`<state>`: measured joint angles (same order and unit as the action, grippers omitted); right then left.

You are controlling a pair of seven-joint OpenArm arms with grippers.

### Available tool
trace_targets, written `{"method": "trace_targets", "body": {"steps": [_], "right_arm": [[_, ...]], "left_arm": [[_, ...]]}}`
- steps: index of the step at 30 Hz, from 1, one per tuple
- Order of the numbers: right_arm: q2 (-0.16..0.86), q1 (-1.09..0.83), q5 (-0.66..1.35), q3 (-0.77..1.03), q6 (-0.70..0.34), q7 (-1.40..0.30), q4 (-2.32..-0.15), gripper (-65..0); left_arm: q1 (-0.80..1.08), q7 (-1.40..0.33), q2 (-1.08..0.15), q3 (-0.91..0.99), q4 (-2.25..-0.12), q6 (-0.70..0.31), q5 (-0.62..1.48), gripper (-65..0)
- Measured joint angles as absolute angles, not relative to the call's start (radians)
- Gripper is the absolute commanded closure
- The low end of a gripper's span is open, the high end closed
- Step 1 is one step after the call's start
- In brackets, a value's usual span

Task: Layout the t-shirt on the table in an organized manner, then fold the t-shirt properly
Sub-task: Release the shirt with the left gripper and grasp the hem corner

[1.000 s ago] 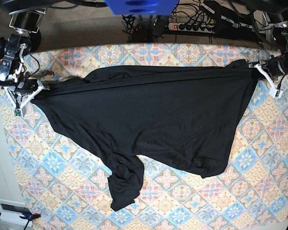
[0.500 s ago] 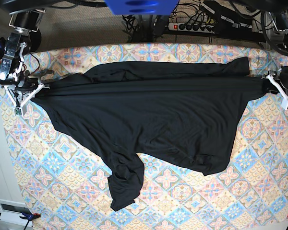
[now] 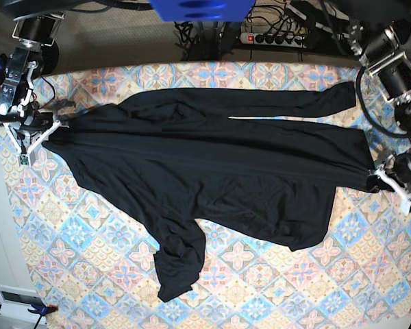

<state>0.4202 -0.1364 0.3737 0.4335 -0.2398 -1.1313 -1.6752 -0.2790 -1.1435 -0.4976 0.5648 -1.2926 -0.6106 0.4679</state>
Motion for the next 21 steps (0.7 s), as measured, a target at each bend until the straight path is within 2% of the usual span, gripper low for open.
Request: {"method": "trace_targets", "body": {"steps": [2,7,10,15,21], "right_arm": [[0.419,-0.136,0.374,0.434,-0.24,-1.131,-1.675,-9.4],[0.419,-0.136,0.374,0.435,-0.24,-1.132,-1.676,-9.4],[0.421,-0.139,0.374,0.437,-0.24,-1.131,-1.675,-9.4],[0.421,-0.157,0.374,0.482,-0.24,-1.132,-1.676,-9.4],[0.425,-0.162,0.371,0.516,-0.24,-1.131,-1.675,-9.4]], "left_arm": [[-0.328,-1.132,-0.484,0.519,-1.248,-0.611,0.432,-33.0],[-0.39,-0.955,-0.45,0.425,-1.152,-0.606,0.386,-33.0],[-0.443,-0.946,-0.42,0.373,-1.061,-0.604,0.354,-33.0],[-0.449,-0.964,-0.411,0.365,-1.053,-0.605,0.374,-33.0],[-0.443,-1.02,-0.486,0.369,-1.053,-0.606,0.506,-33.0]]}}
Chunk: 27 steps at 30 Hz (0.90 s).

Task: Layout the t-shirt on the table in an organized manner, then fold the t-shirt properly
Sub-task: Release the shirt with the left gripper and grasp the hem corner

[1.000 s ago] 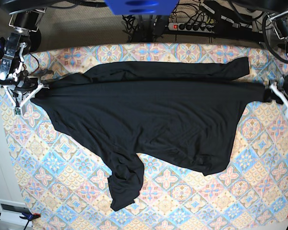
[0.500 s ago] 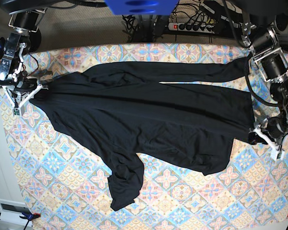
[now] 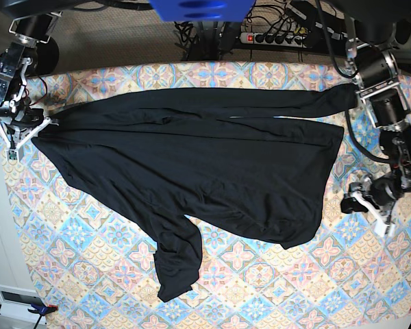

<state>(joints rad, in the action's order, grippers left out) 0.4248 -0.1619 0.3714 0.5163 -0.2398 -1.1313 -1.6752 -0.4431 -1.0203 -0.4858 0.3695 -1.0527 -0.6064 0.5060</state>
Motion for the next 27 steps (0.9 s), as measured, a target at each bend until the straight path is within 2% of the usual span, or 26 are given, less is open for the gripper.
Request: {"method": "trace_targets", "body": {"steps": [5,10,18,22,25,27], "right_arm": [[0.424,-0.157,0.37,0.517,-0.24,-1.131,-1.674,-9.4],[0.424,-0.157,0.37,0.514,-0.24,-1.132,-1.674,-9.4],[0.419,-0.16,0.369,0.514,-0.24,-1.131,-1.674,-9.4],[0.419,-0.161,0.37,0.514,-0.24,-1.132,-1.674,-9.3],[0.419,-0.16,0.37,0.514,-0.239,-1.131,-1.674,-9.3],[0.419,-0.16,0.369,0.514,-0.239,-1.132,-1.674,-9.3]], "left_arm": [[-0.443,-0.88,-0.51,0.367,-1.052,-0.599,0.5,-33.0],[-0.474,-0.787,-0.391,0.3,-0.938,-0.593,0.469,-33.0],[-0.606,-0.519,-0.269,0.226,-0.652,-0.46,0.365,-33.0],[-0.615,-0.458,-0.227,0.205,-0.63,-0.388,0.346,-33.0],[-0.625,-0.427,-0.233,0.21,-0.63,-0.284,0.354,-33.0],[-0.626,-0.426,-0.245,0.215,-0.63,-0.276,0.355,-33.0]]}}
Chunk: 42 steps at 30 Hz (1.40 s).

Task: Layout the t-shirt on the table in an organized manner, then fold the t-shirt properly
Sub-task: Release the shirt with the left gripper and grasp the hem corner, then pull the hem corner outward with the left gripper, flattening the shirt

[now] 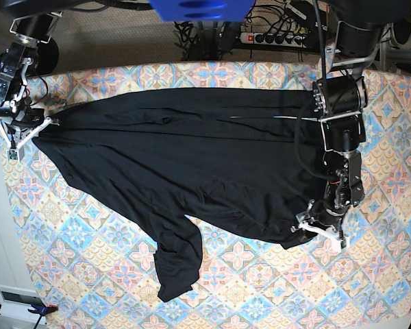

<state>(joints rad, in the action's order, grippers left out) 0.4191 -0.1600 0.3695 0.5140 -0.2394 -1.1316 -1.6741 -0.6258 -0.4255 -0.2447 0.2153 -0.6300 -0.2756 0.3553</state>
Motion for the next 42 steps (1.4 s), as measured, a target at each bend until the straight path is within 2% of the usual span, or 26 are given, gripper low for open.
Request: {"method": "trace_targets", "body": {"steps": [10,19,21,23,27,32,36,42], "right_arm": [[0.419,-0.158,0.37,0.514,-0.239,-1.132,-1.674,-9.3],[0.419,-0.157,0.37,0.514,-0.239,-1.135,-1.674,-9.4],[0.419,-0.157,0.37,0.514,-0.24,-1.135,-1.674,-9.4],[0.419,-0.157,0.369,0.514,-0.24,-1.135,-1.674,-9.4],[0.419,-0.157,0.369,0.514,-0.239,-1.135,-1.674,-9.3],[0.419,-0.157,0.37,0.513,-0.239,-1.135,-1.674,-9.3],[0.419,-0.157,0.37,0.513,-0.239,-1.134,-1.673,-9.2],[0.419,-0.157,0.372,0.514,-0.24,-1.134,-1.672,-9.2]], "left_arm": [[-0.62,-0.435,-0.277,0.289,-0.63,-0.268,0.346,-33.0],[-0.594,-0.469,-0.241,0.289,-0.627,-0.27,0.218,-32.7],[-0.595,-0.474,-0.227,0.289,-0.627,-0.271,0.196,-29.8],[-0.596,-0.488,-0.217,0.289,-0.627,-0.278,0.197,-23.2],[-0.599,-0.492,-0.213,0.298,-0.627,-0.276,0.196,-0.7],[-0.642,-0.449,-0.21,0.297,-0.629,-0.269,0.192,-0.5],[-0.725,-0.447,-0.214,0.297,-0.647,-0.272,0.275,-0.2],[-0.84,-0.453,-0.276,0.299,-0.665,-0.262,0.325,-0.2]]}}
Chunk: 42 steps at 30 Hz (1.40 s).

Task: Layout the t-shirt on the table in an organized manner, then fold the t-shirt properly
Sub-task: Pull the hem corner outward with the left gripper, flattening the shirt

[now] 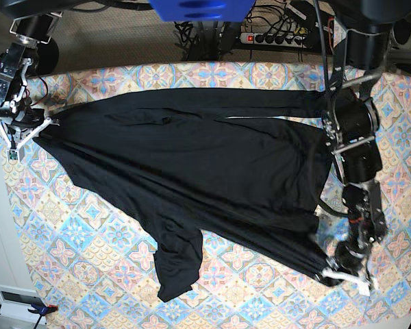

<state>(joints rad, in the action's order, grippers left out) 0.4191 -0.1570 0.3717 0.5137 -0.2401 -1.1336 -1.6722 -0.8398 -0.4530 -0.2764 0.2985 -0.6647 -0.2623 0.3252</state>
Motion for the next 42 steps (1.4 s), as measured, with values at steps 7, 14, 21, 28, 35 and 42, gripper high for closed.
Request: {"method": "trace_targets", "body": {"steps": [7,14,21,28,35,42], "right_arm": [[0.419,-0.155,0.381,0.514,-0.24,-1.131,-1.711,-9.2],[0.419,-0.158,0.385,0.513,-0.241,-1.127,-1.763,-9.1],[0.421,-0.163,0.37,0.513,-0.24,-1.131,-1.785,-9.1],[0.42,-0.167,0.373,0.507,-0.239,-1.13,-1.786,-9.1],[0.418,-0.17,0.373,0.466,-0.236,-1.131,-1.805,-9.1],[0.421,-0.16,0.37,0.433,-0.236,-1.127,-1.814,-9.1]], "left_arm": [[-0.951,-0.448,-0.293,0.293,-0.664,-0.273,0.329,-0.2],[-1.058,-0.29,-0.294,0.293,-0.445,-0.254,0.21,-6.5],[-1.093,-0.204,-0.297,0.293,-0.383,-0.099,0.158,-30.2],[-0.934,-0.586,-0.285,0.29,-0.613,-0.176,0.155,-32.9],[-0.347,-0.846,-0.315,0.298,-1.307,-0.238,0.142,-32.2],[-0.154,-0.842,-0.306,0.289,-1.344,-0.269,0.175,-32.2]]}}
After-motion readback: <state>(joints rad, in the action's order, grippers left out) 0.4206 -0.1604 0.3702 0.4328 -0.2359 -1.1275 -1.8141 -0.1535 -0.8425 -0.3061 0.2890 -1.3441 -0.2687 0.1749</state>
